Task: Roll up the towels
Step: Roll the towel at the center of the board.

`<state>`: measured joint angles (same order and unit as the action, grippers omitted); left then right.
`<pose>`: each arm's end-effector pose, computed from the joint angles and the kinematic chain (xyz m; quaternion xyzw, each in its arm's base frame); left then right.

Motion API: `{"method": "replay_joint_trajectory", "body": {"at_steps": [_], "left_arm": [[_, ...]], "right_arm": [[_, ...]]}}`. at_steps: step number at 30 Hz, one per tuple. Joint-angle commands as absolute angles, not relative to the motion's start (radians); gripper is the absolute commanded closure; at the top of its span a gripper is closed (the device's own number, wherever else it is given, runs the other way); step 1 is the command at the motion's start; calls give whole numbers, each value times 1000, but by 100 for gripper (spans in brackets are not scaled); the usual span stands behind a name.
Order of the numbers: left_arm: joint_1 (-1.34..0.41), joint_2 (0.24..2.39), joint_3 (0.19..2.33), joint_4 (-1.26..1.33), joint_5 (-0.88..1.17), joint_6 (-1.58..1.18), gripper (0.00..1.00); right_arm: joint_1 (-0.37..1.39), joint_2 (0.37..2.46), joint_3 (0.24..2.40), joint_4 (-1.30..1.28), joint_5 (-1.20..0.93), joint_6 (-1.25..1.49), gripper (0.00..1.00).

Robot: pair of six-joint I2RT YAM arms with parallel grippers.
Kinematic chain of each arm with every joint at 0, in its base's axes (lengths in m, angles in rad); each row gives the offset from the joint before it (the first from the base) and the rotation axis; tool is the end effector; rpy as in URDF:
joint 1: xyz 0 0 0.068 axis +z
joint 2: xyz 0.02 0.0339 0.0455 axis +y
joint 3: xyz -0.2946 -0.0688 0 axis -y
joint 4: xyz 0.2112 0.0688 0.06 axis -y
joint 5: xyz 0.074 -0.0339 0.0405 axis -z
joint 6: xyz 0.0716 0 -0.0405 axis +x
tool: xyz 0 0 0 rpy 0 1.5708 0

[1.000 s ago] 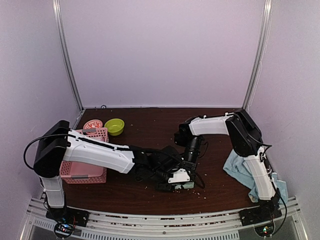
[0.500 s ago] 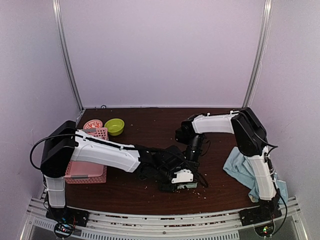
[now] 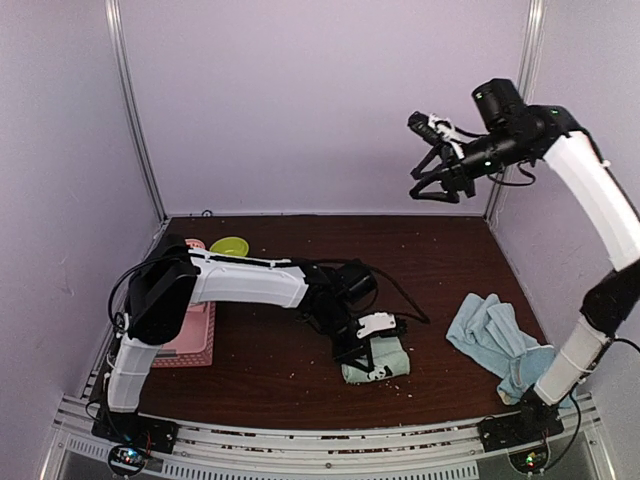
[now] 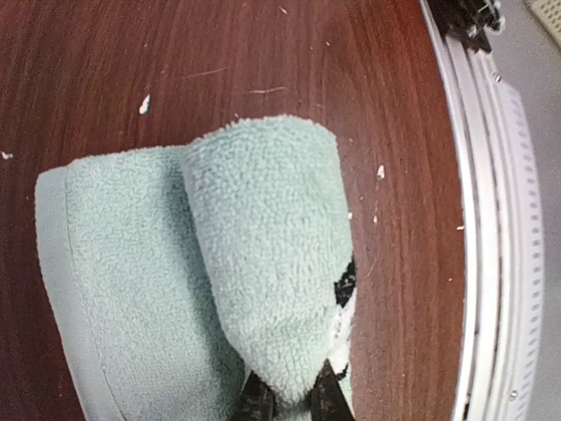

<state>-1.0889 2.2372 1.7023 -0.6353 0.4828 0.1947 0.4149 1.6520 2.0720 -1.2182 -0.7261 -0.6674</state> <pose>0.1874 -0.4301 0.1625 0.6078 0.7338 -0.2948 0.0729 0.2566 0.1650 0.4567 -0.5607 0.6733 0.2820 0.3908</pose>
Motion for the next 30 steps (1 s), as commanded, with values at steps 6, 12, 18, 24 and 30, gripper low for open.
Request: {"method": "replay_joint_trajectory", "body": {"at_steps": [6,12,18,24,30], "left_arm": [[-981,2420,1761,-746,893,17,100],[-946,2454,1787,-750,913,-5,100],[-943,2465,1779,-738,908,-15,100],[-944,2457,1775,-736,876,-7,97],[-943,2454,1773,-736,874,0,97]], "right_arm": [[673,1260,1449,-1103,-701,-856,39],[822,1259,1201,-986,-567,-861,43],[961,1313,943,-614,-263,-710,33],[1004,1413,827,-417,-114,-714,31],[1029,1490,776,-326,-40,-734,33]]}}
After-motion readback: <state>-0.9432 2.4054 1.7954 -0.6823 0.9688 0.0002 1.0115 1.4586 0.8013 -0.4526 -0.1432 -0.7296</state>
